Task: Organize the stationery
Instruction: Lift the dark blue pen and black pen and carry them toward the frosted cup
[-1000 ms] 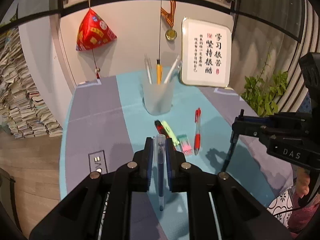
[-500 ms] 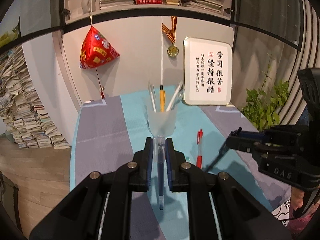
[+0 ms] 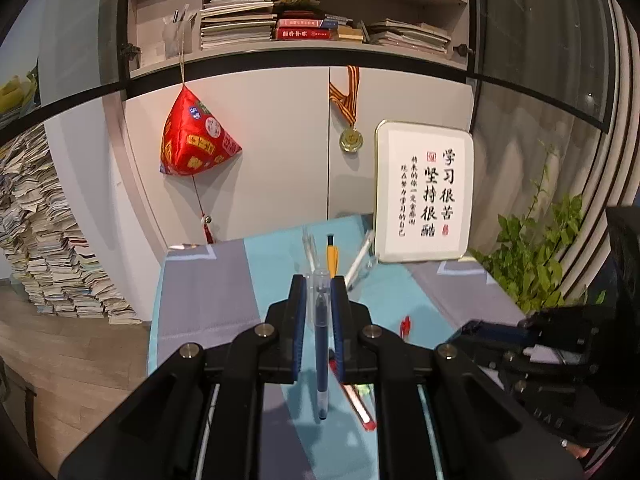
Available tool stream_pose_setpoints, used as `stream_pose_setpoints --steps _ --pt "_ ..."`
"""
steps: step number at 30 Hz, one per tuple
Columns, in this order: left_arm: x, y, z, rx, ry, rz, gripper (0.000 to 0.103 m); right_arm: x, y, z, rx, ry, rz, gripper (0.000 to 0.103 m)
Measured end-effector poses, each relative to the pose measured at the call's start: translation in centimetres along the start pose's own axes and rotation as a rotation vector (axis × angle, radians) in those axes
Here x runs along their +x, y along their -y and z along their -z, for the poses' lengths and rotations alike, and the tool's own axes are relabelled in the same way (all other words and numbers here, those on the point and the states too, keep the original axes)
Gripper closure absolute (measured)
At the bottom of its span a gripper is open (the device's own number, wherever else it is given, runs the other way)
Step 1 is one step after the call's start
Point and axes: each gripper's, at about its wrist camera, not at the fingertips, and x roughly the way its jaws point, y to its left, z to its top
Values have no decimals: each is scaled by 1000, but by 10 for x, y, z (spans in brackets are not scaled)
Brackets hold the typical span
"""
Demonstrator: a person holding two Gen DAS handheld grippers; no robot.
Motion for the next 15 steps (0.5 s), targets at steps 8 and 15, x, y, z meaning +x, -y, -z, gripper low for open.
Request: stream_pose_setpoints --steps 8,15 --pt "13 -3 -37 -15 53 -6 92 2 3 -7 8 9 -5 92" --pt "25 -2 -42 -38 44 11 93 16 29 2 42 -58 50 92"
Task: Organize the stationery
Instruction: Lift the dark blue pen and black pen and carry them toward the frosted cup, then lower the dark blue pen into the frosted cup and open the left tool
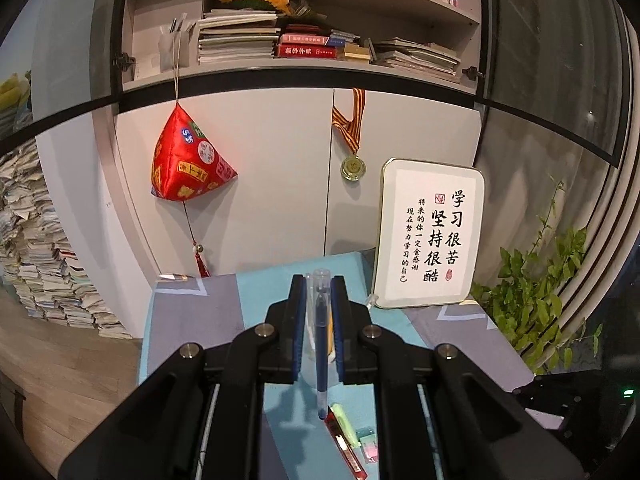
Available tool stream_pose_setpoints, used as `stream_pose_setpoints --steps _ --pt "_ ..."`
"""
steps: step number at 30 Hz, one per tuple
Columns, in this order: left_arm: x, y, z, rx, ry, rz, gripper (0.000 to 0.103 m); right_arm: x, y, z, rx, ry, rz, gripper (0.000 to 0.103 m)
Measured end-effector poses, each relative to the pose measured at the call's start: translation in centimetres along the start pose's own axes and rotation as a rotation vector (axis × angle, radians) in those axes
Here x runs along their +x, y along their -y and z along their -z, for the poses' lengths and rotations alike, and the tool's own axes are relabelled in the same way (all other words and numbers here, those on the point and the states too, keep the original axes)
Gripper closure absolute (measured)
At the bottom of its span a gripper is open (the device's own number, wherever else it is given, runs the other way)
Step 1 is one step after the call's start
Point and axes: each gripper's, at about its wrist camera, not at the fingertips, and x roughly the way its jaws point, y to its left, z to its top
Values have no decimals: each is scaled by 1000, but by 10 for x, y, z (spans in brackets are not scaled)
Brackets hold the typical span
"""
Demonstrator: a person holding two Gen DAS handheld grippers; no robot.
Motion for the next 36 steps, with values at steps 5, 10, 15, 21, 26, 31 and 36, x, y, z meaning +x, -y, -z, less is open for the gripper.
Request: stream_pose_setpoints --steps 5,10,15,21,26,31,36 --pt "0 -1 -1 3 6 -3 93 27 30 38 -27 -171 85 92" --pt "-1 -2 5 1 0 -1 93 37 40 82 -128 -286 8 89" --pt "-2 -2 14 -1 -18 1 93 42 47 106 -164 -308 17 73" --pt "-8 -5 22 -24 -30 -2 93 47 44 111 -222 -273 20 73" --pt "-17 -9 29 -24 -28 -13 92 33 40 105 -192 -218 -44 87" --pt "-22 -11 37 -29 -37 -8 92 0 52 91 -77 -117 -83 93" --pt "-24 -10 43 -31 -41 0 92 -29 60 69 17 -29 -89 93"
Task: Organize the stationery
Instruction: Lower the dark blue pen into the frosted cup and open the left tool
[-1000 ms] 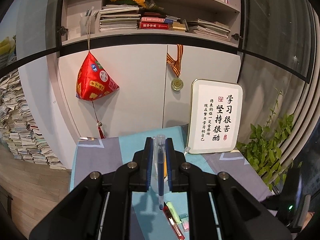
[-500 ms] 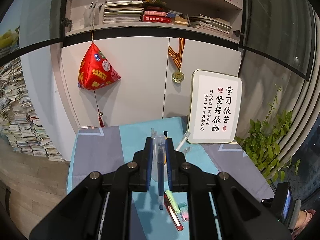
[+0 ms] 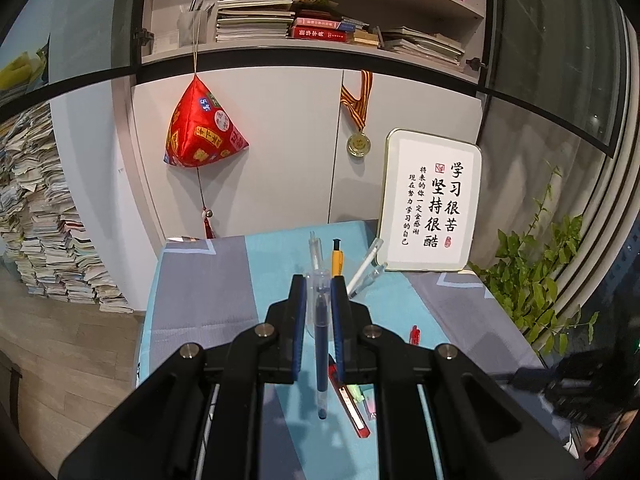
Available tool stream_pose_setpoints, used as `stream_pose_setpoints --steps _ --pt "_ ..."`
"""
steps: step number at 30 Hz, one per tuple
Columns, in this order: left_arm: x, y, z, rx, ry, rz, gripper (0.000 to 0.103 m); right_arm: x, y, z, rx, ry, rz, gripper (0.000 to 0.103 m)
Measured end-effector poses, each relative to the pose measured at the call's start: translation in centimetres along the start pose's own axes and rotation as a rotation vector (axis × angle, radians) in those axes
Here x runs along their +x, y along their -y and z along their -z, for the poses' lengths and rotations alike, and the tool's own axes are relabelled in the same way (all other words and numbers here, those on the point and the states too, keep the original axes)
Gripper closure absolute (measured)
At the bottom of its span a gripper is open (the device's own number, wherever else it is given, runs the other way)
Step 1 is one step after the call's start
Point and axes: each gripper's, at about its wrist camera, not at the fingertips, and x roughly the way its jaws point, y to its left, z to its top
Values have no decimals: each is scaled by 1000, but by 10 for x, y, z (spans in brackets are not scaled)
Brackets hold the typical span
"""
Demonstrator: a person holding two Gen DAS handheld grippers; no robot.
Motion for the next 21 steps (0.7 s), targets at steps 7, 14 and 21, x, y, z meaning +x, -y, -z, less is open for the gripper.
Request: stream_pose_setpoints --steps 7,14,21 --pt "-3 1 2 -1 -3 8 92 -24 -9 -28 42 115 -6 93" --pt "-6 -1 -2 1 11 2 92 -22 -24 -43 34 139 -21 93" --pt "6 0 -23 -8 36 -1 92 -15 -39 -61 12 154 -26 94"
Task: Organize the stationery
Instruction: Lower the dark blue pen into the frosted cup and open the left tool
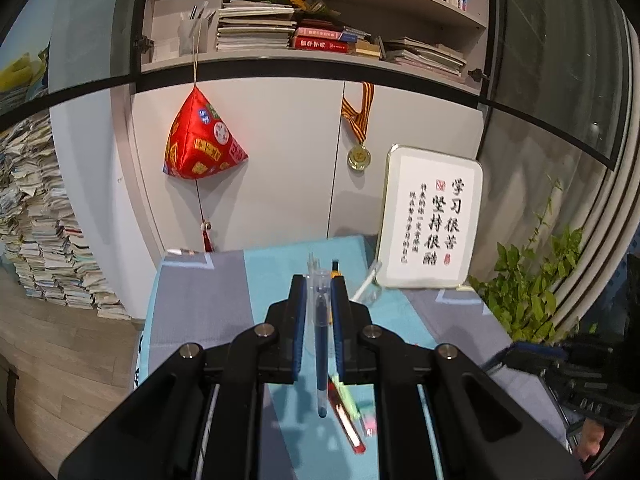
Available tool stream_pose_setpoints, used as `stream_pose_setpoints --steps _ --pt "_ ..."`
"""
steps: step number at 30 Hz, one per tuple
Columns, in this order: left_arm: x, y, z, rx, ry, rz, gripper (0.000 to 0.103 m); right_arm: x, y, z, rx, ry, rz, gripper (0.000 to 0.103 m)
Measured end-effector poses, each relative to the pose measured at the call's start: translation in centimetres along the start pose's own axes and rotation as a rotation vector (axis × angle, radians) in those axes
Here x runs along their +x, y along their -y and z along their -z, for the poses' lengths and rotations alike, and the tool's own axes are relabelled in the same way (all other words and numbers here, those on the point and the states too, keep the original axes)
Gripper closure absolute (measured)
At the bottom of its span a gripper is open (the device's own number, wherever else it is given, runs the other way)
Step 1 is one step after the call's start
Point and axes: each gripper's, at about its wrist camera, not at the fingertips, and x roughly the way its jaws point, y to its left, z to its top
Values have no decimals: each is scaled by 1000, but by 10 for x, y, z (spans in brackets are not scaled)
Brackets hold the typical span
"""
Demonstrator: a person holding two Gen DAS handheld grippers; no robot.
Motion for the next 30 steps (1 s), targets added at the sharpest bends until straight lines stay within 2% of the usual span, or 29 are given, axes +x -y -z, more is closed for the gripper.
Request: stream_pose_setpoints --steps 8,13,22,30 --pt "25 7 -37 -16 78 3 92 13 -12 -19 -16 0 -21 95" --pt "53 7 -42 -20 86 -14 92 18 -9 -25 -1 -2 -24 95" --pt "96 -1 -7 -25 -16 -14 92 14 -15 -48 -13 42 -35 95" --pt "98 -5 14 -34 -52 2 92 14 -27 -67 -31 64 -50 95"
